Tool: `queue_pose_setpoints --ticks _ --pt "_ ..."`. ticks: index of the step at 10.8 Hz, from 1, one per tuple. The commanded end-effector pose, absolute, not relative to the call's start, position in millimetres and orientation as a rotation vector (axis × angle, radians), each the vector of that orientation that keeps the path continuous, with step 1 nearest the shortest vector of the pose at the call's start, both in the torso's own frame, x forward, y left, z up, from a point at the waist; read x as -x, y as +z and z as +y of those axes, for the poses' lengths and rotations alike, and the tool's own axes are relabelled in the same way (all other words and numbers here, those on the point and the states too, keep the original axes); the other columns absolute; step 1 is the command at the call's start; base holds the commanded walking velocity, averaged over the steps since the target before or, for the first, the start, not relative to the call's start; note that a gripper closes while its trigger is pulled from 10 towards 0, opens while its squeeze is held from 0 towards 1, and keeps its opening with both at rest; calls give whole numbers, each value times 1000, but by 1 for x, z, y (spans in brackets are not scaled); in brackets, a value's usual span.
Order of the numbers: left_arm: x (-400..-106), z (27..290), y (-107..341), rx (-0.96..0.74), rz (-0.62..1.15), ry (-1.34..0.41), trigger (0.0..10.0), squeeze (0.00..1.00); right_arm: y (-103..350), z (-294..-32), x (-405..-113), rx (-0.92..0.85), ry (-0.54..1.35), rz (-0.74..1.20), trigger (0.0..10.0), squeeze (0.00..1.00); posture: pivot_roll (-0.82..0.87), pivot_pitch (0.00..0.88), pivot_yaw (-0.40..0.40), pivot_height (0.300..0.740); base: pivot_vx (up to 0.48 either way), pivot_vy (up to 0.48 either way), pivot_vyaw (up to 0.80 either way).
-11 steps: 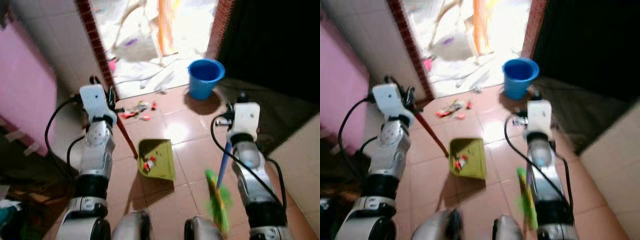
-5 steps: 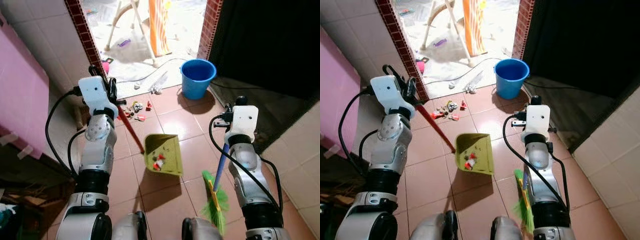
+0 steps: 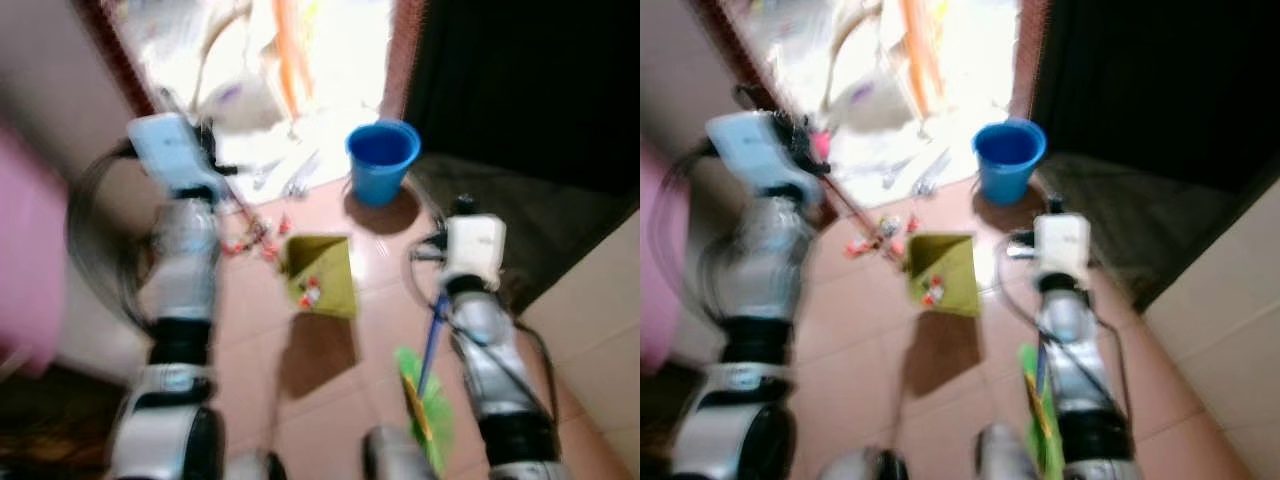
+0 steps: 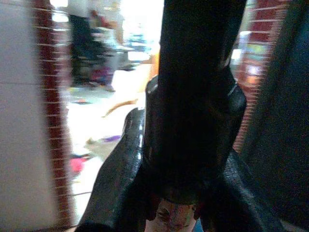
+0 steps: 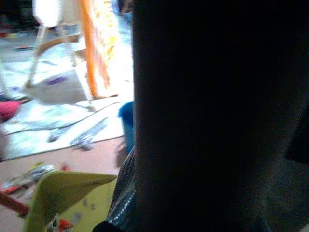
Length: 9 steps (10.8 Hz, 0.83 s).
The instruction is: Sweep floor
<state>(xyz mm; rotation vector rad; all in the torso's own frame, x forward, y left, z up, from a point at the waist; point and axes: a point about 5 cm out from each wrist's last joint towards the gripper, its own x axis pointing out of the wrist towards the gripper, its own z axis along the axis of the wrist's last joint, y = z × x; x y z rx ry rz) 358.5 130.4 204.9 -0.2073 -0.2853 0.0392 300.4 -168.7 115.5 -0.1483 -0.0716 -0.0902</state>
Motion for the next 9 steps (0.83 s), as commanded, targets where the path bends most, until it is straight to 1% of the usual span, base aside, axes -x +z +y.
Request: queue_pose_setpoints --ticks 1,4,7,8,9 --pt "-358 137 234 245 -401 42 10000 0 125 -161 -304 154 -67 -115 10000 0 -107 112 66 740 480 0 -800" --pt "-358 139 253 259 -451 55 10000 0 125 -158 -305 151 -49 -113 10000 0 -103 115 65 740 480 0 0" --pt "-358 149 276 293 -513 137 10000 0 123 -152 -304 145 -21 -108 10000 0 -103 112 65 740 477 0 0" --pt "-359 150 279 313 -519 145 10000 0 123 -152 -304 147 -16 -109 10000 0 -103 112 65 740 472 0 0" --pt "-361 154 293 367 -538 189 10000 0 122 -152 -304 150 -9 -106 10000 0 -103 110 63 740 472 0 0"
